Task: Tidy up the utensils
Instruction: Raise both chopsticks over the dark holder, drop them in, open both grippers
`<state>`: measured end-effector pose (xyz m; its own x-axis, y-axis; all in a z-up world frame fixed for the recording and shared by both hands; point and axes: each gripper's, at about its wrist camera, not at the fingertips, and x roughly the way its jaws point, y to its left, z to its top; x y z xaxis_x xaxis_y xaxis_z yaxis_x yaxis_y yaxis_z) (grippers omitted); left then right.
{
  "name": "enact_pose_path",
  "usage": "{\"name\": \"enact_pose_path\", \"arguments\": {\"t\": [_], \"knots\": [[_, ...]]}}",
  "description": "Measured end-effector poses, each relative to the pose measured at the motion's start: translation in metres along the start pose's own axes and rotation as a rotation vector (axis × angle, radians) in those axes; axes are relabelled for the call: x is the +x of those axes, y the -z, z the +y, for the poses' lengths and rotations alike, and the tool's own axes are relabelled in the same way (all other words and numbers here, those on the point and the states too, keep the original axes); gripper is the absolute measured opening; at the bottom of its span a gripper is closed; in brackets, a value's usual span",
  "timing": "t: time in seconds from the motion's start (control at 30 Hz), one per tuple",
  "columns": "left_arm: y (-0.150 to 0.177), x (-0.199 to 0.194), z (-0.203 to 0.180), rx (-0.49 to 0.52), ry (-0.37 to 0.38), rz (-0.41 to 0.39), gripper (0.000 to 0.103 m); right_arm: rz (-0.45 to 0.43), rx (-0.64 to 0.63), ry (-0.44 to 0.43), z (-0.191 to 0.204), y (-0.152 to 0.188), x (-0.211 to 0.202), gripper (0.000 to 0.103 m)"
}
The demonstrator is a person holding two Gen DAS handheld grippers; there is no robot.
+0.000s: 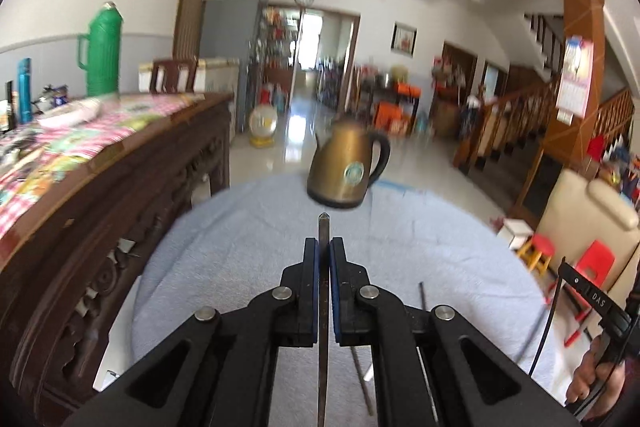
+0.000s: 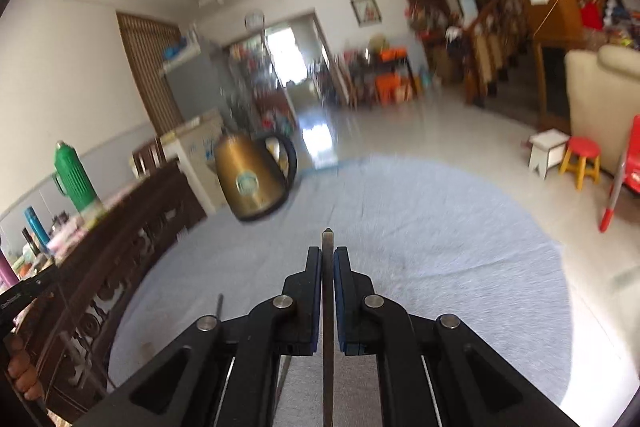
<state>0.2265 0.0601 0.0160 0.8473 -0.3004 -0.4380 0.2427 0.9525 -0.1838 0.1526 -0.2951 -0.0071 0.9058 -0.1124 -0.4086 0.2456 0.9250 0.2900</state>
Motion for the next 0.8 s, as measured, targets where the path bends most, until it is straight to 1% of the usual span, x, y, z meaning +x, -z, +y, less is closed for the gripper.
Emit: {"name": "enact_pose_path", "arguments": {"t": [0.07, 0.1, 0.2, 0.27, 0.33, 0.4, 0.43, 0.5, 0.6, 0.67, 0.73, 0.8], "knots": [[0.003, -0.026, -0.005, -0.005, 0.004, -0.051, 0.005, -0.054, 0.01, 0.002, 0.002, 0.0, -0.022, 0.007], [0.003, -0.03, -0.01, -0.005, 0.006, -0.066, 0.005, -0.08, 0.013, 0.0, 0.003, -0.001, -0.031, 0.007], [-0.001, -0.063, -0.017, -0.009, 0.032, -0.119, 0.005, -0.156, 0.012, -0.007, 0.012, -0.007, -0.062, 0.007], [-0.005, -0.079, -0.023, -0.014, 0.05, -0.145, 0.005, -0.2, 0.022, -0.027, 0.017, -0.014, -0.081, 0.007], [-0.011, -0.098, -0.03, -0.025, 0.075, -0.189, 0.005, -0.239, 0.034, -0.048, 0.021, -0.021, -0.095, 0.007], [-0.018, -0.115, -0.036, -0.038, 0.099, -0.245, 0.005, -0.291, 0.055, -0.085, 0.029, -0.029, -0.114, 0.007], [-0.021, -0.122, -0.041, -0.039, 0.099, -0.28, 0.005, -0.314, 0.065, -0.1, 0.033, -0.031, -0.119, 0.007], [-0.023, -0.129, -0.051, -0.041, 0.091, -0.336, 0.005, -0.363, 0.087, -0.137, 0.045, -0.034, -0.13, 0.007], [-0.02, -0.127, -0.059, -0.079, 0.129, -0.358, 0.005, -0.408, 0.097, -0.166, 0.062, -0.032, -0.129, 0.007], [-0.011, -0.12, -0.065, -0.089, 0.118, -0.37, 0.005, -0.415, 0.104, -0.169, 0.075, -0.024, -0.121, 0.007], [0.0, -0.108, -0.068, -0.09, 0.103, -0.362, 0.005, -0.418, 0.101, -0.16, 0.084, -0.014, -0.111, 0.007], [0.013, -0.093, -0.07, -0.09, 0.079, -0.333, 0.005, -0.407, 0.095, -0.144, 0.087, -0.005, -0.099, 0.007]]}}
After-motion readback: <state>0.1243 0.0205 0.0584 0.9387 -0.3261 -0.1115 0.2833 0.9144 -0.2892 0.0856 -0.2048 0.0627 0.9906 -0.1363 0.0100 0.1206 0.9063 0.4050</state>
